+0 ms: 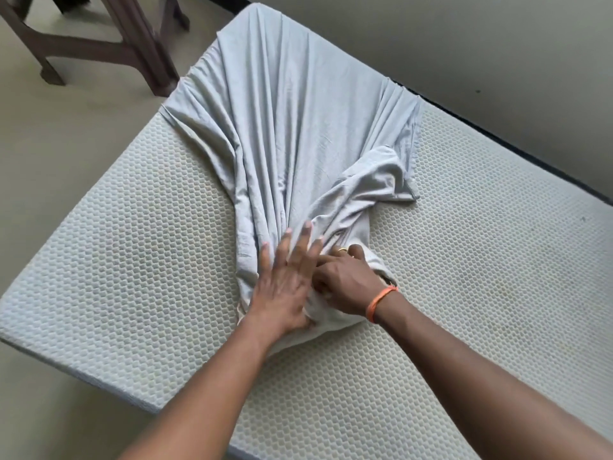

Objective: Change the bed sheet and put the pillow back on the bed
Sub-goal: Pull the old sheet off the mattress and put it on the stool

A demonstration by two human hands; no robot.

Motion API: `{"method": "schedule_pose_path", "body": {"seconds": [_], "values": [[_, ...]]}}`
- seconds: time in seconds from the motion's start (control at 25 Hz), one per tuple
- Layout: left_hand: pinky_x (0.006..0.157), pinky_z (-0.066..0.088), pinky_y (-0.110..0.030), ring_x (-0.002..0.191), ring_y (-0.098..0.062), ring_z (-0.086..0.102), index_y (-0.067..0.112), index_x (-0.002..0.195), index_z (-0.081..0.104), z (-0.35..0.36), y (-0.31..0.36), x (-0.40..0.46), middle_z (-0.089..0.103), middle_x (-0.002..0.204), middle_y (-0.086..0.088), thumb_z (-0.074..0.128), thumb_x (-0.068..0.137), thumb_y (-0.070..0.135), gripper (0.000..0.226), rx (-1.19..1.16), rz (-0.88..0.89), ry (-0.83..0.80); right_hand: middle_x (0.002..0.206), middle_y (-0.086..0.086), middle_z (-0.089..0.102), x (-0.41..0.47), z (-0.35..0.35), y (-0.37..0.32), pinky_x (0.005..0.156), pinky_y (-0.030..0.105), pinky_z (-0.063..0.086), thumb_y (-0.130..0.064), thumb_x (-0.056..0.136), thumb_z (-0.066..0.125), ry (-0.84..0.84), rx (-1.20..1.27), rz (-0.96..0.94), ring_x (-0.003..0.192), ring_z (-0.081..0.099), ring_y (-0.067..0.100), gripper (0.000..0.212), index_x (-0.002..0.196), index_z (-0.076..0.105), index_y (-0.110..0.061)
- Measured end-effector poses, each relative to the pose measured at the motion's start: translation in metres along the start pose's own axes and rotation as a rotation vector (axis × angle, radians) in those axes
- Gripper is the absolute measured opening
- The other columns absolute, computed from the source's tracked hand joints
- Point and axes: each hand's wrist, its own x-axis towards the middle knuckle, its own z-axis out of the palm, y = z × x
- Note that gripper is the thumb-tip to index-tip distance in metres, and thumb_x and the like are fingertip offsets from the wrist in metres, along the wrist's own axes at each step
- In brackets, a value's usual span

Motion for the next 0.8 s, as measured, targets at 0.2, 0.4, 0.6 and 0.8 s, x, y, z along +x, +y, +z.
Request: {"method": "schedule_pose_path", "body": {"seconds": [0.2, 0.4, 0.6, 0.8], "values": [[0.108, 0.024, -0.052, 0.131, -0.026, 0.043, 0.024, 0.149, 0.022, -0.015, -0.011, 0.053, 0.054, 0.133, -0.004, 0.087, 0.048, 0.057, 0.125, -0.123, -0.003, -0.519, 0.087, -0.002, 0.075, 0.001, -0.021, 0.043, 0.085, 0.039, 0.052, -0.007, 0.079, 0.064, 0.05, 0.783, 0.107, 0.085, 0.068, 0.015, 0.015, 0.086, 0.076, -0.014], [0.067, 0.033, -0.031, 0.072, -0.02, 0.059, 0.02, 0.082, 0.059, -0.014, 0.005, 0.045, 0.057, 0.072, 0.004, 0.081, 0.046, 0.065, 0.061, -0.011, -0.02, -0.405, 0.128, 0.011, 0.059, 0.055, -0.021, 0.095, 0.098, 0.028, 0.045, -0.047, 0.071, 0.082, 0.475, 0.918, 0.833, 0.116, 0.058, 0.026, 0.092, 0.142, 0.035, -0.013], [0.071, 0.033, -0.033, 0.083, -0.025, 0.067, 0.021, 0.079, 0.061, -0.006, 0.024, 0.036, 0.07, 0.087, -0.003, 0.077, 0.054, 0.064, 0.052, 0.106, -0.035, -0.364, 0.122, 0.015, 0.06, 0.098, 0.001, 0.084, 0.093, 0.042, 0.048, -0.033, 0.078, 0.073, 0.19, 0.685, 0.778, 0.115, 0.057, 0.035, 0.073, 0.141, 0.041, -0.017], [0.095, 0.037, -0.046, 0.107, -0.027, 0.053, 0.018, 0.104, 0.063, 0.003, 0.008, 0.025, 0.061, 0.106, -0.004, 0.071, 0.053, 0.073, 0.075, 0.041, -0.076, -0.322, 0.085, 0.007, 0.054, 0.068, 0.021, 0.053, 0.081, 0.044, 0.037, -0.019, 0.077, 0.057, 0.598, 0.004, 0.234, 0.081, 0.056, 0.027, 0.014, 0.074, 0.071, -0.018]]}}
